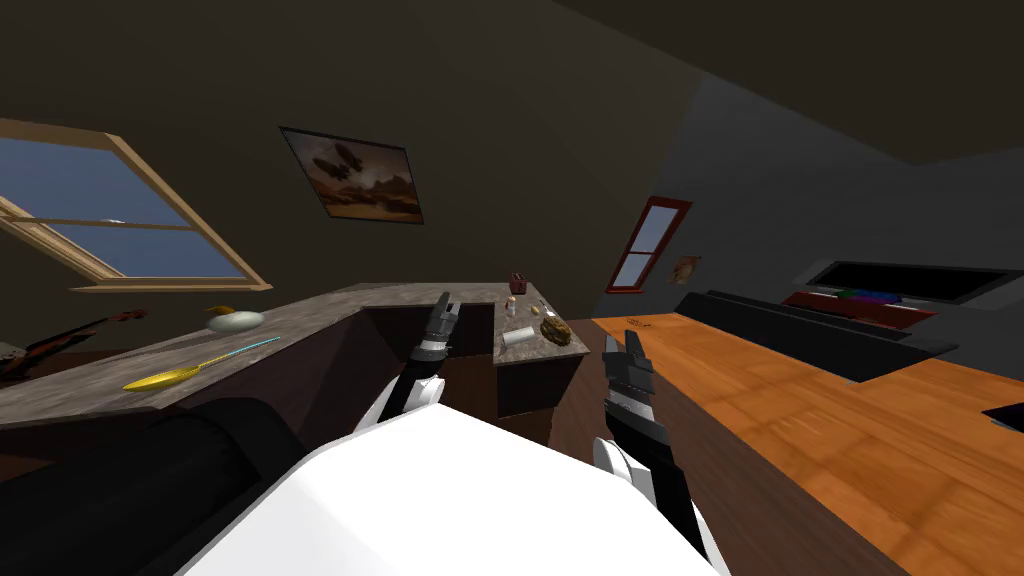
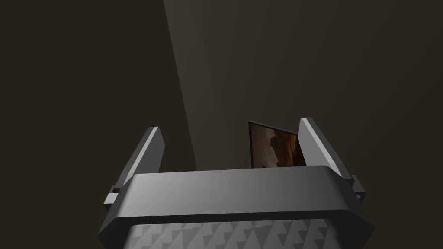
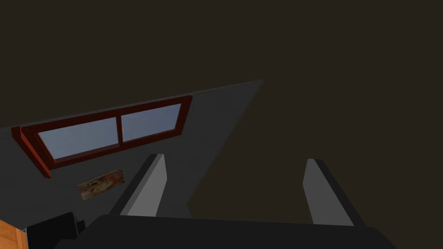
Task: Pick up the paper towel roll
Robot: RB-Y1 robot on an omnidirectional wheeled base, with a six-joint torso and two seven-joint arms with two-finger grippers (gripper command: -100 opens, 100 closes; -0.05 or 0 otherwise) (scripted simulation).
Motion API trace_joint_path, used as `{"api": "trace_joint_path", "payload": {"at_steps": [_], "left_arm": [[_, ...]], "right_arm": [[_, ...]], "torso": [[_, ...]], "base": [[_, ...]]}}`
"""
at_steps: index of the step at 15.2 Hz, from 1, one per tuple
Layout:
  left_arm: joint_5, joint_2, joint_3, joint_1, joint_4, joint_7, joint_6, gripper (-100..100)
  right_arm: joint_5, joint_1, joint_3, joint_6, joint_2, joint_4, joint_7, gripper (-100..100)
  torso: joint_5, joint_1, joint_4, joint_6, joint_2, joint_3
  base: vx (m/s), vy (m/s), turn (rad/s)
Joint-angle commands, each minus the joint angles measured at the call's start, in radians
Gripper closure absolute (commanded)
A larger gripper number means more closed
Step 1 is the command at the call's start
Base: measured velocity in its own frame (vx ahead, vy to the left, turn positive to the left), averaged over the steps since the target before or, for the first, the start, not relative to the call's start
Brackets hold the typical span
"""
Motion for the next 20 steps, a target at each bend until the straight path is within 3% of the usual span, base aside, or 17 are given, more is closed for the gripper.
{"api": "trace_joint_path", "payload": {"at_steps": [1, 7, 11, 13, 14, 16, 17, 19, 20], "left_arm": [[0.011, 0.036, 0.016, 0.002, 0.007, 0.005, 0.034, -100], [0.038, 0.087, 0.054, 0.008, 0.024, 0.017, 0.119, -100], [0.079, 0.141, 0.111, 0.016, 0.050, 0.036, 0.224, -100], [0.079, 0.141, 0.111, 0.016, 0.050, 0.036, 0.245, -100], [0.095, 0.159, 0.133, 0.019, 0.060, 0.043, 0.275, -100], [0.095, 0.159, 0.133, 0.019, 0.060, 0.043, 0.295, -100], [0.112, 0.178, 0.157, 0.022, 0.072, 0.050, 0.330, -100], [0.112, 0.178, 0.157, 0.022, 0.072, 0.050, 0.348, -100], [0.131, 0.196, 0.183, 0.025, 0.084, 0.058, 0.380, -100]], "right_arm": [[0.000, 0.000, 0.000, 0.000, 0.000, 0.000, 0.000, 0], [0.000, 0.000, 0.000, 0.000, 0.000, 0.000, 0.000, 0], [0.000, 0.000, 0.000, 0.000, 0.000, 0.000, 0.000, 0], [0.000, 0.000, 0.000, 0.000, 0.000, 0.000, 0.000, 0], [0.000, 0.000, 0.000, 0.000, 0.000, 0.000, 0.000, 0], [0.000, 0.000, 0.000, 0.000, 0.000, 0.000, 0.000, 0], [0.000, 0.000, 0.000, 0.000, 0.000, 0.000, 0.000, 0], [0.000, 0.000, 0.000, 0.000, 0.000, 0.000, 0.000, 0], [0.000, 0.000, 0.000, 0.000, 0.000, 0.000, 0.000, 0]], "torso": [[0.000, 0.000, 0.000, 0.000, 0.000, 0.000], [-0.001, -0.006, 0.000, 0.000, 0.000, 0.000], [-0.001, -0.006, 0.000, 0.000, 0.000, 0.000], [-0.002, -0.007, 0.000, 0.000, 0.000, 0.000], [-0.001, -0.006, 0.000, 0.000, 0.000, 0.000], [-0.001, -0.005, 0.000, 0.000, 0.000, 0.000], [-0.001, -0.004, 0.000, 0.000, 0.000, 0.000], [-0.001, -0.005, 0.000, 0.000, 0.000, 0.000], [-0.001, -0.004, 0.000, 0.000, 0.000, 0.000]], "base": [[-0.002, -0.026, -0.060], [-0.001, -0.067, -0.059], [0.003, -0.089, -0.100], [0.009, -0.082, -0.034], [0.010, -0.059, -0.062], [0.008, -0.054, -0.059], [0.005, -0.066, -0.077], [0.008, -0.065, -0.056], [0.009, -0.069, -0.091]]}}
